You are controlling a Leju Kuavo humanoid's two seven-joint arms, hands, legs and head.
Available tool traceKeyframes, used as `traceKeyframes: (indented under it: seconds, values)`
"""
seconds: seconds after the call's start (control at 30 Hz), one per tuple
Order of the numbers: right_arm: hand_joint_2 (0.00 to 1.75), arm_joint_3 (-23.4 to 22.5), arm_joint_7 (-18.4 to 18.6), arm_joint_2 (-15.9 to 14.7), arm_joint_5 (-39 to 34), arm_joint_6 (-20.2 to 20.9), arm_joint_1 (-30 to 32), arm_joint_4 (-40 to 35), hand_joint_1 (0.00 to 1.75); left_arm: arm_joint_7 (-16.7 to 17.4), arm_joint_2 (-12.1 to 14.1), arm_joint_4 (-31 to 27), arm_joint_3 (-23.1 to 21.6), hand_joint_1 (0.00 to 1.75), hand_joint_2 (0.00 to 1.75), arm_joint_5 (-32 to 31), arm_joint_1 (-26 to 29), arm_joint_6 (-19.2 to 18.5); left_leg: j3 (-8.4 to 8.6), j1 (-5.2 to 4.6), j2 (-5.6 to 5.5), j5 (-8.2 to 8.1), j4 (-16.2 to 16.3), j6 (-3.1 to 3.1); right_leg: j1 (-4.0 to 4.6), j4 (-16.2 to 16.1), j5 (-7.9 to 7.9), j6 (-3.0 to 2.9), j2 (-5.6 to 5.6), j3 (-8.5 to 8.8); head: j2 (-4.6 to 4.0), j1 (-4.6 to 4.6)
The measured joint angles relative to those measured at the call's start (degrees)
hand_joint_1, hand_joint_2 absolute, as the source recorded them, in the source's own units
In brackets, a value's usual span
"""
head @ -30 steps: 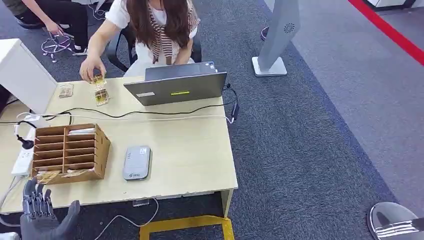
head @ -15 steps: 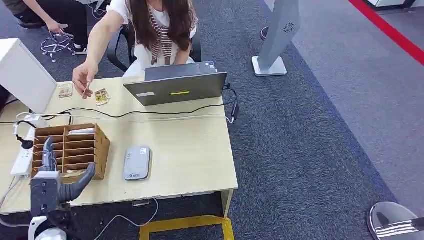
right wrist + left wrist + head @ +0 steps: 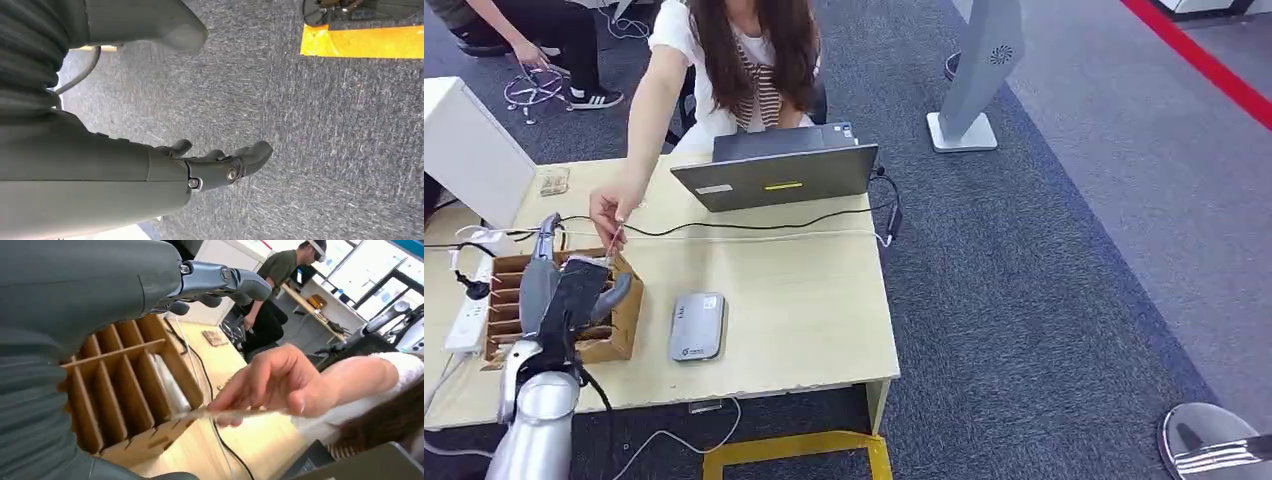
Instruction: Pass the card to the sensor for recognition and then transmit it.
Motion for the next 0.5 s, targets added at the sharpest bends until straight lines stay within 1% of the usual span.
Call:
traceKeyframes:
  seconds: [0.13, 0.23, 0.5]
  values:
    - [1.75, 0.9, 0.5, 0.0, 1.4, 0.5, -0.1, 0.0, 0.0, 2.9, 1.1, 4.8, -1.3, 0.0, 1.75, -5.2, -4.8, 1.0, -0.01, 0.0, 0.0, 0.0, 0.0, 0.0, 0.0, 0.0, 0.0, 0.0, 0.01, 0.01, 0.0, 0.0]
    - [1.75, 1.2, 0.7, 0.0, 2.3, 0.8, -0.1, 0.0, 0.0, 4.8, 1.2, 5.6, -1.4, 0.0, 1.75, -8.7, -6.7, 1.4, 0.0, 0.0, 0.03, 0.0, 0.0, 0.0, 0.0, 0.0, 0.0, 0.0, 0.04, -0.01, 0.0, -0.02]
    - [1.75, 2.8, 1.7, 0.0, 5.2, 1.7, -0.3, 0.1, 0.0, 10.5, 2.9, 14.1, -3.5, 0.0, 1.75, -18.7, -16.1, 2.8, -0.02, 0.0, 0.01, 0.02, 0.0, 0.0, 0.0, 0.0, 0.01, 0.0, 0.02, -0.01, 0.0, 0.0]
